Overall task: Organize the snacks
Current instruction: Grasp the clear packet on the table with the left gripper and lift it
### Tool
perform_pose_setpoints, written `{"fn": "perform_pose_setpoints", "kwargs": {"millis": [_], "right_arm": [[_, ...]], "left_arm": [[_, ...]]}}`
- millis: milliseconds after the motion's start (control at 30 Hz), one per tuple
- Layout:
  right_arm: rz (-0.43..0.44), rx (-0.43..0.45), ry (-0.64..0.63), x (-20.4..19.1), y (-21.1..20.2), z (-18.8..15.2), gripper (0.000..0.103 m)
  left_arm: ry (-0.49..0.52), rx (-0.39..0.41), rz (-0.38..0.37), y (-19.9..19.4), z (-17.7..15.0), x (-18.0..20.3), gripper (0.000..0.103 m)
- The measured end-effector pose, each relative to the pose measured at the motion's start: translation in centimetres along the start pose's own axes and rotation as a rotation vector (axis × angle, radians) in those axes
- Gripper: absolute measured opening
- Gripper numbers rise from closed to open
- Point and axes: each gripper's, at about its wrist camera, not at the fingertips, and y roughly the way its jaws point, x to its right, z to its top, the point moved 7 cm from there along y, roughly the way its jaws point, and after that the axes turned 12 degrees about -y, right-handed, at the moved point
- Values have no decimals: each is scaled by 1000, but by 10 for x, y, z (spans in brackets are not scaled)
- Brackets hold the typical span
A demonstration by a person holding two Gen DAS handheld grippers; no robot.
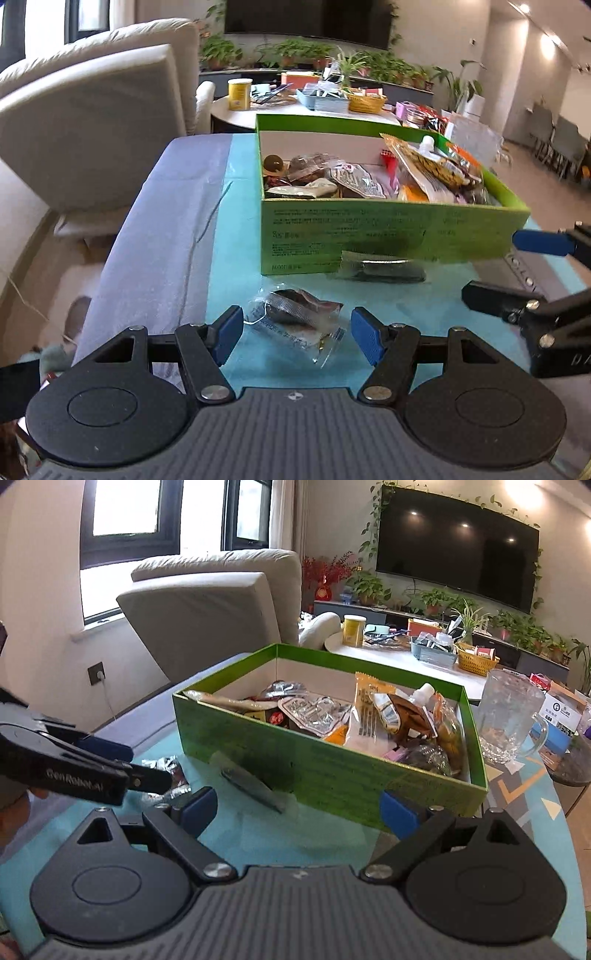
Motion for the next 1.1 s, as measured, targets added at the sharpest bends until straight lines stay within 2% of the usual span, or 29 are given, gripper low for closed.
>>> {"fn": "perform_pose_setpoints", "kwargs": {"millis": [300, 500, 533, 600, 633, 667, 700, 733, 867, 933, 967, 1100], "right_arm": [[10, -40, 69, 5, 6, -11, 53], [15, -54, 77, 1, 9, -12, 53], [16, -56, 77, 1, 9, -12, 53], [18, -57, 82, 0, 10, -12, 53], [18, -56, 89, 1, 10, -12, 53], [20, -56, 103, 1, 10, -11, 53], [23, -56, 124, 2, 11, -11, 53], [32, -56, 150, 2, 13, -11, 53], [86, -71, 246, -5, 25, -13, 53], [80, -84, 253, -11, 32, -12, 53], [73, -84, 249, -13, 34, -11, 53], [51, -81, 235, -17, 37, -6, 53]], "left_arm": [[78, -26, -57, 15, 1, -7, 62], [0, -3, -97, 21, 2, -11, 62], [-20, 7, -104, 20, 1, -14, 59], [-56, 17, -114, 16, 2, -18, 42], [-88, 15, -128, 14, 2, -22, 37], [-126, 2, -145, 11, 1, -26, 20], [-158, -8, -163, 10, 1, -29, 8], [-180, -14, -172, 7, 0, -32, 7], [-168, -11, -135, 2, -10, -36, 7], [-163, -4, -119, -1, -12, -36, 8], [-163, -1, -113, -2, -12, -35, 13], [-144, 62, -90, -10, -4, -36, 46]]}}
